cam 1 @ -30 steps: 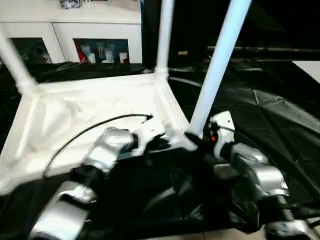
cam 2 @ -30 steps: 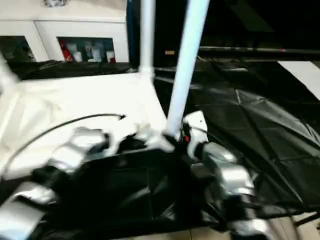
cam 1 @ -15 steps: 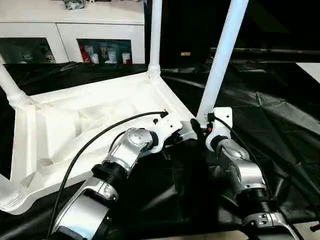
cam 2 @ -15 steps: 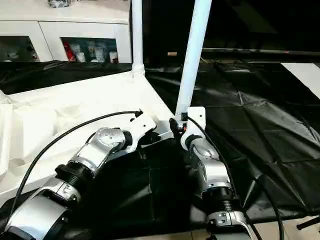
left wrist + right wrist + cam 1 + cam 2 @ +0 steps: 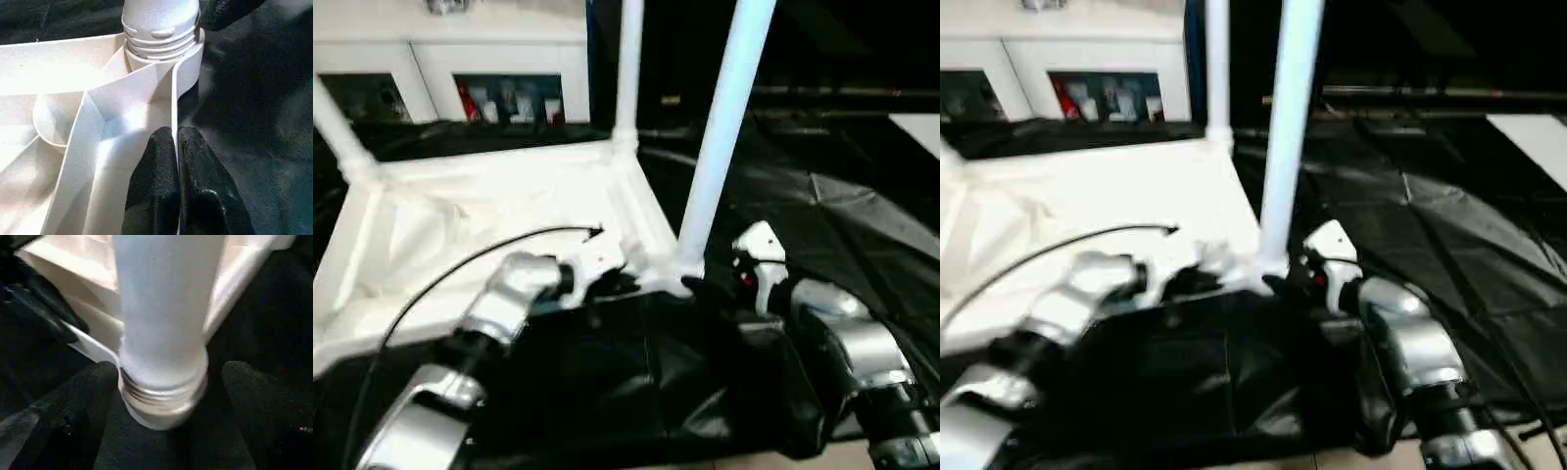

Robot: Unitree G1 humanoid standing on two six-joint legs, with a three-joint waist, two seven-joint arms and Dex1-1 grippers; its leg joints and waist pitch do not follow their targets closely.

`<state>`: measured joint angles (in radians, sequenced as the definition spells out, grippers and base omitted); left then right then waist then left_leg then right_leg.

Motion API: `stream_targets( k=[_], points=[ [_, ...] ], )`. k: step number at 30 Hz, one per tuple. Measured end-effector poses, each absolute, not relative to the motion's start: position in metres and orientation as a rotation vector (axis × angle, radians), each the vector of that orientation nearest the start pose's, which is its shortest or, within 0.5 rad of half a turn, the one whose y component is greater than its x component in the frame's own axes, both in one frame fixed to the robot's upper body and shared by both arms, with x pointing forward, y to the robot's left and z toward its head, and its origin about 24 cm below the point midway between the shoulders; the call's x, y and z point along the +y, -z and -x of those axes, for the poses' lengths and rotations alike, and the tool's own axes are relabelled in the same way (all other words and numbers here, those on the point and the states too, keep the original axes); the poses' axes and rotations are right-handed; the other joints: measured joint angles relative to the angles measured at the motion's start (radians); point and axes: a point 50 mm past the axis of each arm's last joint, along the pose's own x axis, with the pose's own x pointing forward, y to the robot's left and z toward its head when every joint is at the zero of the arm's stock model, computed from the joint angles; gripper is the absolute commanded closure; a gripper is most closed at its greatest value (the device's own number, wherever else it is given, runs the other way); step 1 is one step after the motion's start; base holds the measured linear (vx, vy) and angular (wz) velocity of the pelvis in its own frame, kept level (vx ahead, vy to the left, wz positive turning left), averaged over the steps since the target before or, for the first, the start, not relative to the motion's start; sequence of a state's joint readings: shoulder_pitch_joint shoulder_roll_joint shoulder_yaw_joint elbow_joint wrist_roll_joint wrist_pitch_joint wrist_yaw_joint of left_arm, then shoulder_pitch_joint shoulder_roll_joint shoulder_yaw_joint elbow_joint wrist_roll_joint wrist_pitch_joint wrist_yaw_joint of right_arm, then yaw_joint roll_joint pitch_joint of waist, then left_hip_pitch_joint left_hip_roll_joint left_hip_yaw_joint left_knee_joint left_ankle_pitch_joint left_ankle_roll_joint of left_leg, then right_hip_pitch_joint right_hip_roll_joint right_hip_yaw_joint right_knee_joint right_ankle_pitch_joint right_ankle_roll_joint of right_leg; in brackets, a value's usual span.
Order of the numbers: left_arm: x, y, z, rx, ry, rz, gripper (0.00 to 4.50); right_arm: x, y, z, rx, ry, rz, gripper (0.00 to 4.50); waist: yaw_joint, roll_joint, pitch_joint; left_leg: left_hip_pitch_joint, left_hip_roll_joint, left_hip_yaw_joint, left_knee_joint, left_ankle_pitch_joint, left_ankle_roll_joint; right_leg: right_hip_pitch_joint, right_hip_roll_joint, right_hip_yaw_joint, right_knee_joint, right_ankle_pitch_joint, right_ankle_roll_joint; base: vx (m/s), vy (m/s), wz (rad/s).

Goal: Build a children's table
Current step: Rotate leg to tighten

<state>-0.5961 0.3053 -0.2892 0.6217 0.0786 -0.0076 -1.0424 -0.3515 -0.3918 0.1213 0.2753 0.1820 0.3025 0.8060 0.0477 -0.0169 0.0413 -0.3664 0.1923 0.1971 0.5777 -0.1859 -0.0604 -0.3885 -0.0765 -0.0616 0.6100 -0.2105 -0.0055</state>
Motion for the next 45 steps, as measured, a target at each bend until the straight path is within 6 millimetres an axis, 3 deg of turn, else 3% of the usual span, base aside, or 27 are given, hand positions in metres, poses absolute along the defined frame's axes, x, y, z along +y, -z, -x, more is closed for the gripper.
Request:
stream_targets(
  k=[16, 18, 21, 24, 33, 39, 45],
  points=[
    [0.121, -0.050, -0.318, 0.329, 1.277, -0.488, 4.50, -0.151, -0.050, -0.301, 0.304, -0.934, 0.111, 0.77, 0.003, 0.000, 0.000, 0.000, 0.000, 0.000, 0.001, 0.000, 0.000, 0.000, 0.000, 0.000, 0.001, -0.001, -0.001, 0.000, 0.000, 0.00],
    [0.121, -0.050, -0.318, 0.329, 1.277, -0.488, 4.50, -0.149, -0.051, -0.303, 0.293, -0.939, 0.111, 1.11, 0.004, 0.000, 0.000, 0.000, 0.000, 0.000, 0.001, 0.000, 0.000, 0.000, 0.000, 0.000, 0.001, -0.001, -0.001, 0.000, 0.000, 0.00],
    [0.121, -0.050, -0.318, 0.329, 1.280, -0.489, 4.50, -0.149, -0.049, -0.304, 0.289, -0.932, 0.116, 1.16, 0.005, 0.000, 0.000, 0.000, 0.000, 0.000, 0.002, 0.000, 0.000, 0.000, 0.000, 0.000, 0.001, -0.001, -0.001, 0.000, 0.000, 0.00],
    [0.121, -0.050, -0.318, 0.329, 1.280, -0.489, 4.50, -0.150, -0.048, -0.304, 0.287, -0.931, 0.120, 1.54, 0.005, 0.000, 0.000, 0.000, 0.000, 0.000, 0.002, 0.000, 0.000, 0.000, 0.000, 0.000, 0.001, -0.001, -0.001, 0.000, 0.000, 0.00],
    [0.121, -0.049, -0.318, 0.330, 1.275, -0.490, 4.50, -0.149, -0.046, -0.304, 0.274, -0.916, 0.104, 1.94, 0.004, 0.000, 0.000, 0.001, 0.000, 0.000, 0.003, 0.000, 0.000, 0.001, 0.000, 0.000, 0.003, -0.001, -0.001, 0.000, 0.000, 0.00],
    [0.107, -0.046, -0.324, 0.329, 1.193, -0.487, 4.50, -0.144, -0.038, -0.308, 0.262, -0.726, 0.022, 1.99, 0.002, -0.002, -0.001, 0.003, 0.001, 0.000, 0.008, 0.000, 0.000, 0.004, 0.000, 0.001, 0.004, 0.000, -0.003, 0.000, 0.000, 0.00],
    [0.063, -0.041, -0.334, 0.353, 1.049, -0.454, 4.50, -0.136, -0.032, -0.322, 0.277, -0.313, -0.079, 2.00, 0.004, -0.003, -0.001, 0.009, -0.001, 0.000, 0.008, 0.000, 0.000, 0.010, -0.001, 0.003, 0.001, -0.001, 0.001, 0.000, 0.000, 0.00]
  ],
)
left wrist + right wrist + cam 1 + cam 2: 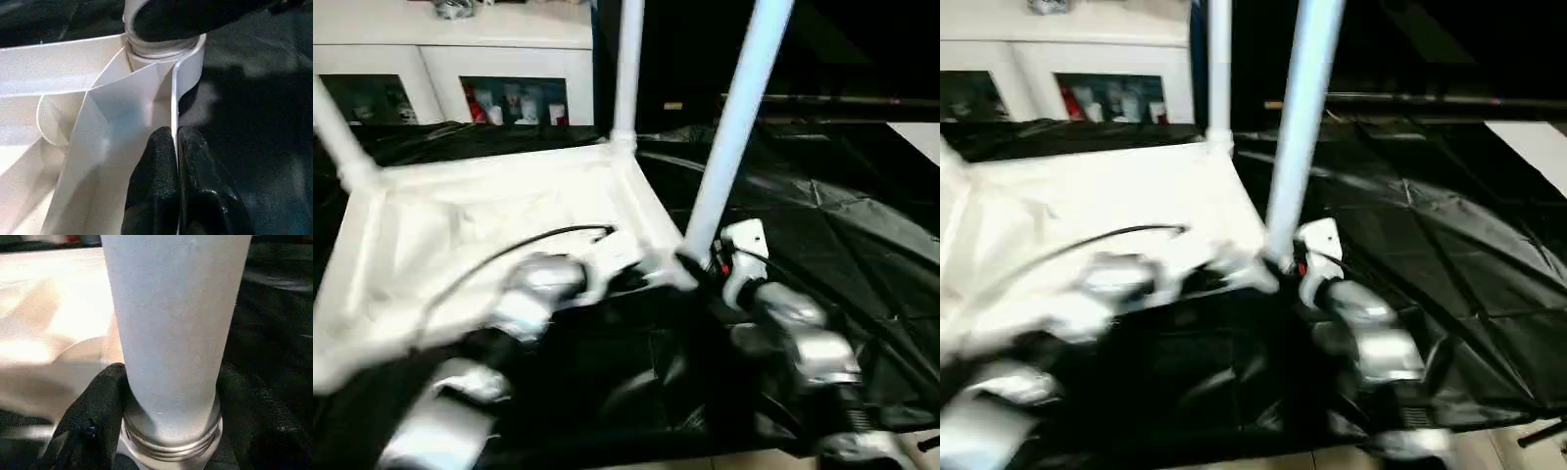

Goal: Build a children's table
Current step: Rotate leg to tighten

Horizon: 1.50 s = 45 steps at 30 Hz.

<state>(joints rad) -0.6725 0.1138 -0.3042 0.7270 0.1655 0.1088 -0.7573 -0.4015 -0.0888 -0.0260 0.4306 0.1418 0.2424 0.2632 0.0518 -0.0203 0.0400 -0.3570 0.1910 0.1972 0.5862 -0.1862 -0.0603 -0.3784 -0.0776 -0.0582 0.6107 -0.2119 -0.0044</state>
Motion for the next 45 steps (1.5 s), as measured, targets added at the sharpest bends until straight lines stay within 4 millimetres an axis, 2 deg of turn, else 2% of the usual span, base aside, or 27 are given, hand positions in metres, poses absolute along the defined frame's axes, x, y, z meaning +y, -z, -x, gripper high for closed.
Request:
stream_targets(
  k=[4, 8, 10, 12, 14, 15, 18, 24, 29, 41, 42, 45],
  points=[
    [0.047, -0.040, -0.337, 0.359, 0.995, -0.446, 4.50, -0.126, -0.035, -0.329, 0.281, -0.200, -0.082, 2.01, 0.003, 0.002, -0.001, 0.001, 0.000, 0.000, -0.001, 0.000, 0.000, 0.001, 0.000, 0.000, 0.000, 0.000, 0.001, 0.000, 0.000, 0.00],
    [0.043, -0.040, -0.338, 0.355, 0.975, -0.456, 4.50, -0.121, -0.038, -0.334, 0.264, -0.172, -0.036, 2.01, 0.001, 0.002, -0.001, 0.000, 0.000, 0.000, -0.001, 0.000, 0.000, 0.000, 0.000, 0.000, 0.000, 0.001, 0.002, 0.000, 0.000, 0.00],
    [0.043, -0.041, -0.338, 0.352, 0.975, -0.458, 4.50, -0.121, -0.038, -0.334, 0.257, -0.175, -0.048, 1.64, 0.002, 0.002, -0.001, 0.000, 0.000, 0.000, -0.003, 0.000, 0.000, 0.000, 0.000, 0.000, 0.000, 0.001, 0.002, 0.000, 0.000, 0.00],
    [0.045, -0.041, -0.338, 0.349, 0.977, -0.460, 4.50, -0.121, -0.039, -0.334, 0.255, -0.188, -0.061, 1.55, 0.002, 0.002, -0.001, 0.000, 0.000, 0.000, -0.004, 0.000, 0.000, -0.001, 0.000, 0.000, 0.000, 0.002, 0.003, 0.000, 0.000, 0.00],
    [0.051, -0.042, -0.339, 0.338, 0.989, -0.471, 4.50, -0.123, -0.040, -0.333, 0.259, -0.251, -0.048, 1.45, 0.001, 0.001, -0.001, 0.000, 0.000, 0.000, -0.005, 0.000, 0.000, -0.002, 0.000, 0.000, 0.000, 0.002, 0.003, 0.000, 0.000, 0.00],
    [0.055, -0.042, -0.339, 0.338, 0.992, -0.477, 4.50, -0.124, -0.040, -0.333, 0.264, -0.280, -0.033, 1.19, 0.000, 0.001, -0.001, 0.000, 0.000, 0.000, -0.006, 0.000, 0.000, -0.002, 0.000, 0.000, 0.000, 0.002, 0.003, 0.000, 0.000, 0.00],
    [0.066, -0.042, -0.338, 0.325, 1.018, -0.493, 4.50, -0.131, -0.040, -0.329, 0.286, -0.363, 0.018, 1.19, -0.002, 0.002, 0.000, 0.000, 0.000, 0.000, -0.010, 0.000, 0.000, -0.004, 0.001, -0.001, 0.000, 0.002, 0.002, 0.000, 0.000, 0.00],
    [0.095, -0.046, -0.329, 0.305, 1.156, -0.499, 4.50, -0.151, -0.042, -0.313, 0.344, -0.644, 0.099, 1.19, -0.001, 0.004, 0.001, -0.002, 0.000, 0.000, -0.013, 0.000, 0.000, -0.006, 0.001, -0.002, 0.000, 0.001, 0.000, 0.000, 0.000, 0.00],
    [0.112, -0.048, -0.322, 0.307, 1.239, -0.501, 4.50, -0.156, -0.047, -0.305, 0.360, -0.831, 0.143, 1.19, 0.000, 0.003, 0.002, -0.003, 0.000, 0.000, -0.012, 0.000, 0.000, -0.007, 0.001, -0.001, 0.000, -0.002, -0.001, 0.000, 0.000, 0.00],
    [0.119, -0.049, -0.318, 0.310, 1.271, -0.500, 4.50, -0.155, -0.049, -0.302, 0.350, -0.911, 0.114, 1.19, -0.002, 0.002, 0.003, -0.003, 0.001, 0.001, -0.012, 0.000, 0.000, -0.007, 0.001, -0.001, 0.000, -0.002, -0.001, 0.000, 0.000, 0.00],
    [0.119, -0.049, -0.318, 0.310, 1.272, -0.500, 4.50, -0.155, -0.049, -0.302, 0.348, -0.911, 0.107, 1.46, -0.002, 0.002, 0.003, -0.003, 0.001, 0.001, -0.012, 0.000, 0.000, -0.007, 0.001, -0.001, 0.000, -0.002, -0.001, 0.000, 0.000, 0.00],
    [0.119, -0.049, -0.318, 0.311, 1.274, -0.499, 4.50, -0.155, -0.049, -0.302, 0.343, -0.909, 0.100, 1.60, -0.002, 0.002, 0.003, -0.003, 0.001, 0.001, -0.012, 0.000, 0.000, -0.007, 0.001, -0.001, 0.000, -0.002, -0.001, 0.000, 0.000, 0.00]
  ],
)
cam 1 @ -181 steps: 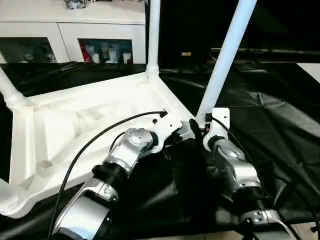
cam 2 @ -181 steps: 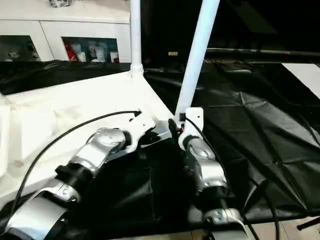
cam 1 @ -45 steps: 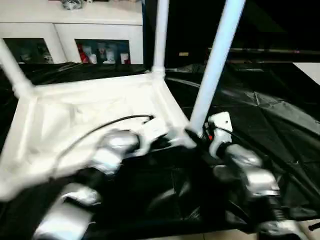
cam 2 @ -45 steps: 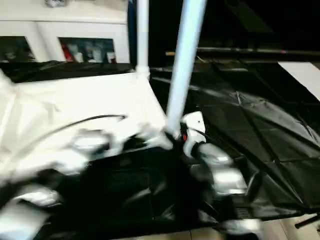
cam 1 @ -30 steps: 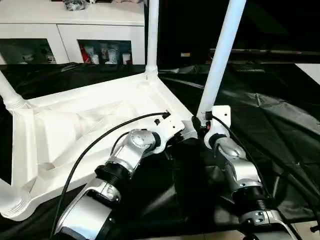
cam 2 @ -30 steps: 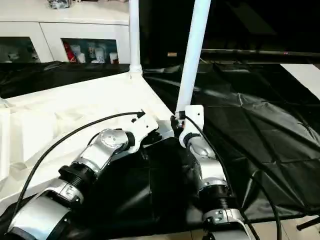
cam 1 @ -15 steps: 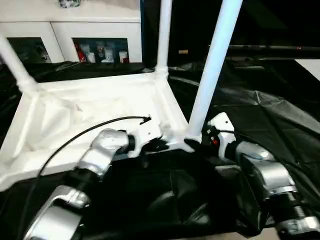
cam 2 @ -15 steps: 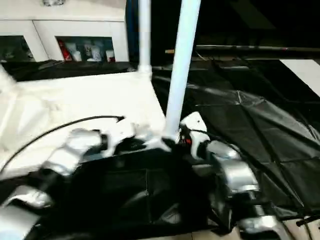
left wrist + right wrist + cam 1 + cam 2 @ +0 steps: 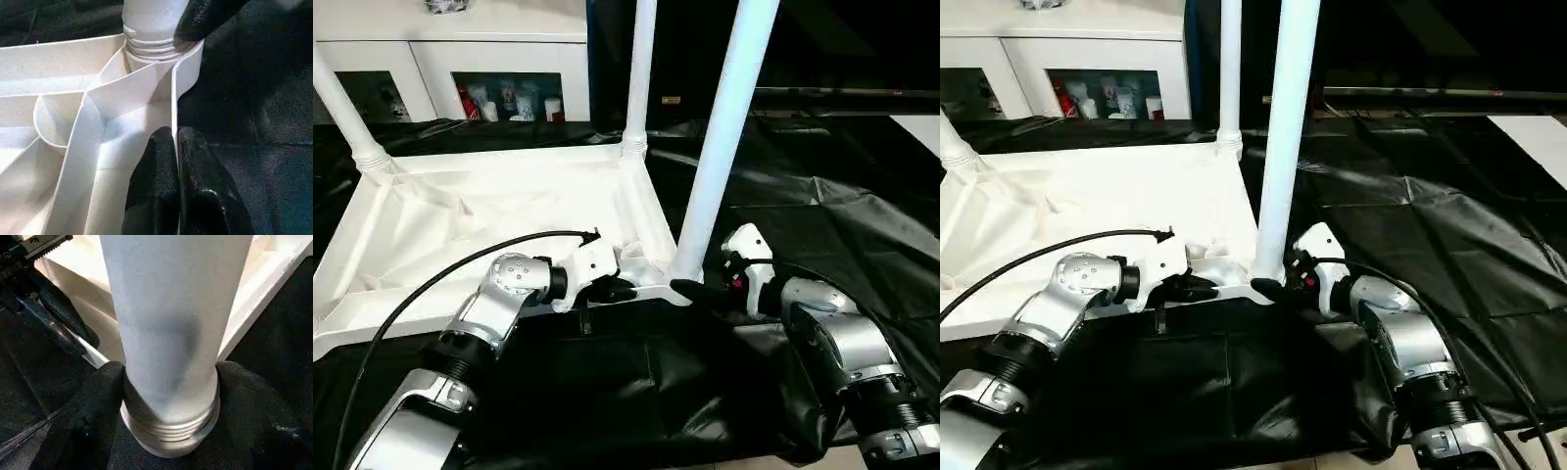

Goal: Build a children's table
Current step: Rotate leg to tighten

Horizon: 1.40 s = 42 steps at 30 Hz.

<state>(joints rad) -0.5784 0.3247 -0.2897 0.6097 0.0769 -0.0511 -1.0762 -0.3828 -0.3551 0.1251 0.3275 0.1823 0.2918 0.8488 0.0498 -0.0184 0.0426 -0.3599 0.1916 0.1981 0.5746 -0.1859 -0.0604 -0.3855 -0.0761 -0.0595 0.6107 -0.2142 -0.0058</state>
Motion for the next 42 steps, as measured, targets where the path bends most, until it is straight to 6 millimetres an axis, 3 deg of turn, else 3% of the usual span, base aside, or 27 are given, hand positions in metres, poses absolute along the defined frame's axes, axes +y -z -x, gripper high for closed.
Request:
stream_targets(
  k=[3, 15, 21, 26, 36, 37, 42],
  points=[
    [0.119, -0.049, -0.318, 0.310, 1.275, -0.499, 4.50, -0.155, -0.048, -0.302, 0.341, -0.908, 0.092, 1.81, 0.000, 0.000, 0.000, 0.000, 0.000, 0.000, 0.000, 0.000, 0.000, 0.000, 0.000, 0.000, 0.000, 0.000, 0.000, 0.000, 0.000, 0.00],
    [0.115, -0.046, -0.318, 0.302, 1.248, -0.500, 4.50, -0.151, -0.040, -0.299, 0.309, -0.828, 0.029, 1.87, -0.002, -0.001, -0.001, 0.002, 0.000, 0.000, 0.002, 0.000, 0.000, 0.002, 0.000, 0.001, 0.002, 0.000, 0.000, 0.000, 0.000, 0.00],
    [0.076, -0.043, -0.333, 0.313, 1.082, -0.486, 4.50, -0.141, -0.031, -0.317, 0.284, -0.429, -0.084, 1.87, -0.003, -0.001, -0.002, 0.004, -0.002, 0.001, 0.005, 0.000, 0.000, 0.004, -0.001, 0.004, 0.000, 0.003, -0.002, 0.000, 0.000, 0.00],
    [0.049, -0.041, -0.337, 0.321, 1.004, -0.478, 4.50, -0.128, -0.030, -0.327, 0.271, -0.233, -0.100, 1.87, 0.003, 0.001, -0.003, 0.003, -0.002, 0.001, 0.005, 0.000, 0.000, 0.004, -0.001, 0.004, 0.000, 0.003, 0.001, 0.000, 0.000, 0.00],
    [0.044, -0.042, -0.337, 0.316, 0.992, -0.480, 4.50, -0.126, -0.031, -0.328, 0.259, -0.200, -0.071, 1.87, 0.009, 0.002, -0.004, 0.003, -0.002, 0.001, 0.004, 0.000, 0.000, 0.004, -0.001, 0.004, 0.000, 0.003, 0.001, 0.000, 0.000, 0.00],
    [0.045, -0.042, -0.337, 0.313, 0.992, -0.481, 4.50, -0.127, -0.032, -0.328, 0.259, -0.204, -0.071, 1.52, 0.008, 0.002, -0.004, 0.003, -0.002, 0.001, 0.004, 0.000, 0.000, 0.004, -0.001, 0.004, 0.000, 0.003, 0.001, 0.000, 0.000, 0.00],
    [0.058, -0.043, -0.334, 0.296, 1.025, -0.480, 4.50, -0.139, -0.036, -0.326, 0.282, -0.288, -0.024, 1.08, 0.007, 0.003, -0.003, 0.003, -0.002, 0.001, 0.001, 0.000, 0.000, 0.002, 0.000, 0.004, 0.000, 0.002, 0.003, 0.000, 0.000, 0.00]
  ],
)
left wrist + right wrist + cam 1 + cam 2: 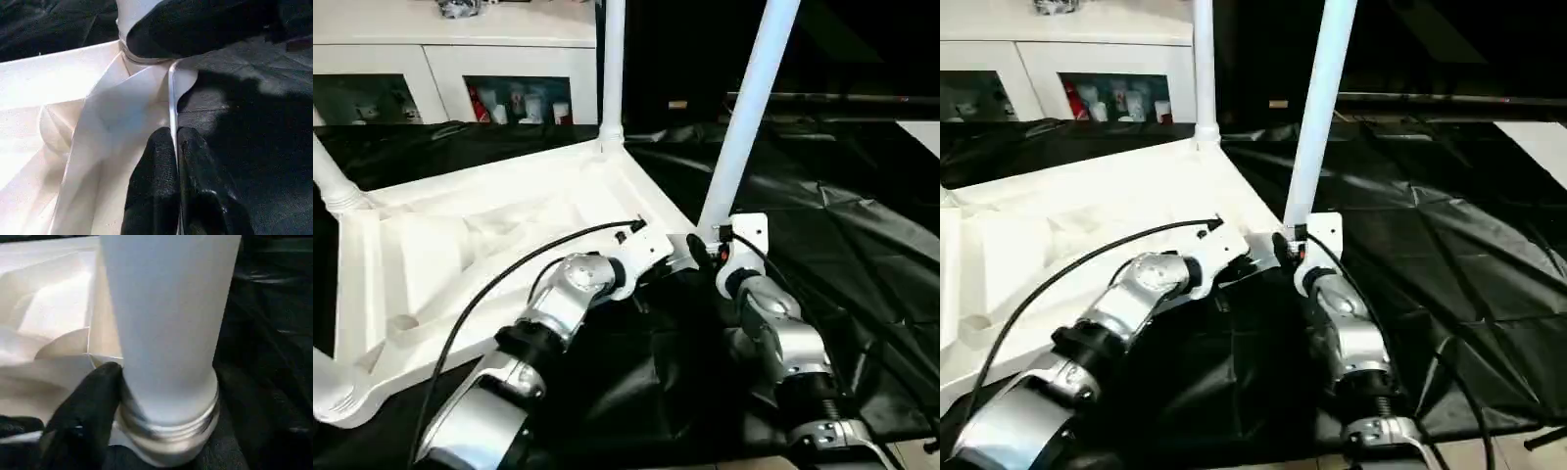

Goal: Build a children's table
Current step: Rotate leg to tighten

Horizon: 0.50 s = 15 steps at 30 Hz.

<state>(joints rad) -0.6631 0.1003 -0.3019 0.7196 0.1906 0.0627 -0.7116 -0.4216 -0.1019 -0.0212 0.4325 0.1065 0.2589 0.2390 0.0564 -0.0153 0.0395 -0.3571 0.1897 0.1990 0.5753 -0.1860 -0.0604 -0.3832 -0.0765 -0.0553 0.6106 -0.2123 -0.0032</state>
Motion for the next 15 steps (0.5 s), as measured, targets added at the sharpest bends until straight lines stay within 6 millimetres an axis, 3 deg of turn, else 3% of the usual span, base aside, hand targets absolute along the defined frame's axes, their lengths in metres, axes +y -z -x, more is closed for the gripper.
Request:
stream_targets(
  k=[7, 14, 15],
  points=[
    [0.084, -0.045, -0.321, 0.275, 1.191, -0.482, 4.50, -0.150, -0.040, -0.315, 0.345, -0.558, -0.040, 1.08, 0.000, 0.002, 0.001, 0.000, 0.000, 0.000, -0.002, 0.000, 0.000, -0.001, 0.000, 0.000, 0.000, -0.001, 0.000, 0.000, 0.000, 0.00],
    [0.101, -0.045, -0.315, 0.285, 1.247, -0.492, 4.50, -0.150, -0.044, -0.309, 0.375, -0.741, 0.012, 1.08, -0.004, 0.001, 0.002, -0.001, 0.001, 0.000, -0.001, 0.000, 0.000, -0.001, 0.001, 0.000, 0.000, -0.002, 0.000, 0.000, 0.000, 0.00],
    [0.102, -0.046, -0.315, 0.286, 1.249, -0.493, 4.50, -0.150, -0.044, -0.308, 0.379, -0.750, 0.012, 1.24, -0.005, 0.000, 0.002, -0.001, 0.001, 0.001, -0.001, 0.000, 0.000, -0.002, 0.001, 0.000, 0.000, -0.002, 0.000, 0.000, 0.000, 0.00]
  ],
)
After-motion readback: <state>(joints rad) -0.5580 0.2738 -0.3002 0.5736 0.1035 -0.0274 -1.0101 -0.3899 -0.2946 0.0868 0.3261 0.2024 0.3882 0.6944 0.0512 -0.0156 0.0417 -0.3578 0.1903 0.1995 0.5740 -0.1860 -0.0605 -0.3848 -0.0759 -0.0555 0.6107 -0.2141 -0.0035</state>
